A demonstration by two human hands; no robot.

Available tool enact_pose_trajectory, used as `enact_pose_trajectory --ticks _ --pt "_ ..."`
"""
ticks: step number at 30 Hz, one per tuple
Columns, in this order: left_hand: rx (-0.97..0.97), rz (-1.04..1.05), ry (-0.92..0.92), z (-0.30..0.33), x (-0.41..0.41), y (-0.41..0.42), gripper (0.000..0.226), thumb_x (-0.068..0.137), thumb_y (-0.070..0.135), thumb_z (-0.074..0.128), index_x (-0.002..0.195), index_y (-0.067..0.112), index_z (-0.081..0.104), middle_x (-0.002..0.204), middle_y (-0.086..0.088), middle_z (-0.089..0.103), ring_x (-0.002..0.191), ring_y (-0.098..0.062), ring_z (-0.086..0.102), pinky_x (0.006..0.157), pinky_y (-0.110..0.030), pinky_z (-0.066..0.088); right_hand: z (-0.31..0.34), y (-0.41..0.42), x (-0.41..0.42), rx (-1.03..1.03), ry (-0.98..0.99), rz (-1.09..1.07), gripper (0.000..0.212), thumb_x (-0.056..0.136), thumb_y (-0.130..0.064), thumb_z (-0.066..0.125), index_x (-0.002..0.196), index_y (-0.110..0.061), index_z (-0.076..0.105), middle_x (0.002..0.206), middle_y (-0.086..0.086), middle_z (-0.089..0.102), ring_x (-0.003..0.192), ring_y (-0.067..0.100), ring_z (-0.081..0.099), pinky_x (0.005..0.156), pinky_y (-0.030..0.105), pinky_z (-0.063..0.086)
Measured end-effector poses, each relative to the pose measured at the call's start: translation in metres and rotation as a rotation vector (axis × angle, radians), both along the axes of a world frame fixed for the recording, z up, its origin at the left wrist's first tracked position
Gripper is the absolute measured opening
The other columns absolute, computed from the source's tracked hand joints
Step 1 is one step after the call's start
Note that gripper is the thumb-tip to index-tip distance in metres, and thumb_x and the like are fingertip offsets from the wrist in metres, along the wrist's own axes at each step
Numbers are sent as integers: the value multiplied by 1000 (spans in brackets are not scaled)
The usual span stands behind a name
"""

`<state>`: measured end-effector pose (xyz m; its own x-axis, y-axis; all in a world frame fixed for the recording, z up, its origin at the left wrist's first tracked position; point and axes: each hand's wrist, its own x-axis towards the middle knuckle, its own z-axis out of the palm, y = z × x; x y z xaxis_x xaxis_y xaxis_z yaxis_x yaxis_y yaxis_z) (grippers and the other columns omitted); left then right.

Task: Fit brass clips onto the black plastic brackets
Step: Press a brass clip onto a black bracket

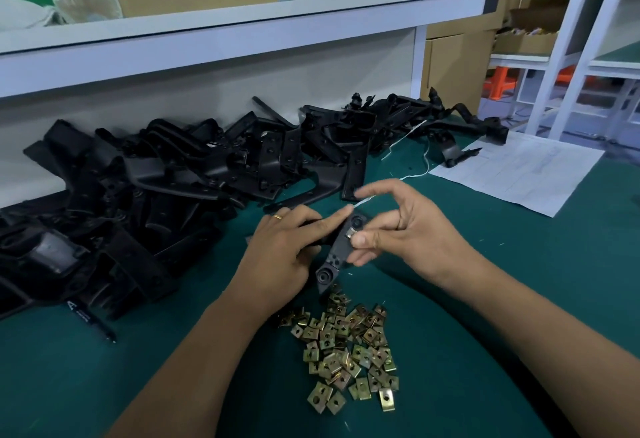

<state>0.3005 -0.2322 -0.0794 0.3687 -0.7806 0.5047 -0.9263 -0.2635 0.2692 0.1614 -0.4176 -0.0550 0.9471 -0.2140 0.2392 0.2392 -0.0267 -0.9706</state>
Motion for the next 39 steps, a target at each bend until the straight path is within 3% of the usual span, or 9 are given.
enact_pose_trajectory --ticks 2,6,10,16,21,26,28,33,39 --pt "12 -54 22 -2 0 -1 79 88 -9 68 150 38 54 117 14 62 101 -16 53 89 -47 42 2 -4 -5 -79 23 81 55 87 -2 75 138 -13 57 80 27 75 70 39 76 67 42 63" --pt "-11 -89 158 -5 4 -4 59 89 -11 66 137 22 68 119 10 64 108 -19 56 92 -52 44 4 0 -4 -177 -9 79 35 90 -9 70 125 -8 67 79 18 76 67 34 74 68 42 62" --pt "-57 30 119 -3 2 -1 72 96 3 65 153 43 46 115 12 55 109 -21 51 94 -48 42 6 7 0 -221 -81 21 38 98 0 62 135 -7 61 79 5 72 80 24 76 77 26 59" --pt "-71 124 17 -1 0 1 83 100 11 63 157 57 24 111 12 51 99 -11 42 92 -39 42 3 17 4 -108 -101 -244 29 89 -1 75 114 -4 61 77 10 77 70 25 72 74 30 60" --pt "-23 98 68 0 2 1 84 102 10 62 155 63 23 101 11 45 94 -13 37 90 -39 36 11 11 2 -354 -2 -247 30 90 -6 79 105 -16 55 75 6 74 75 29 71 84 54 54" --pt "4 64 126 -2 5 1 88 100 7 62 151 67 23 93 16 38 92 -11 36 83 -33 25 16 1 -5 -619 45 -221 32 91 -12 78 99 -35 56 78 -3 74 77 20 69 87 51 55" --pt "-19 106 154 -2 8 2 88 100 8 63 151 67 24 94 15 40 95 -11 38 89 -35 28 17 -3 -7 -587 48 -230 31 90 -12 79 101 -33 60 80 -2 76 79 20 71 88 46 56" --pt "-15 118 163 -1 4 0 84 102 12 61 153 66 22 95 17 39 98 -12 39 95 -41 31 14 4 -5 -282 55 -199 28 80 -19 79 102 -7 66 82 8 79 72 23 76 72 24 58" --pt "16 107 144 -3 6 0 85 102 7 60 153 65 24 96 18 40 98 -11 39 92 -39 30 9 4 -3 -202 43 -182 22 83 -3 78 101 0 65 80 13 78 67 22 75 70 25 61"
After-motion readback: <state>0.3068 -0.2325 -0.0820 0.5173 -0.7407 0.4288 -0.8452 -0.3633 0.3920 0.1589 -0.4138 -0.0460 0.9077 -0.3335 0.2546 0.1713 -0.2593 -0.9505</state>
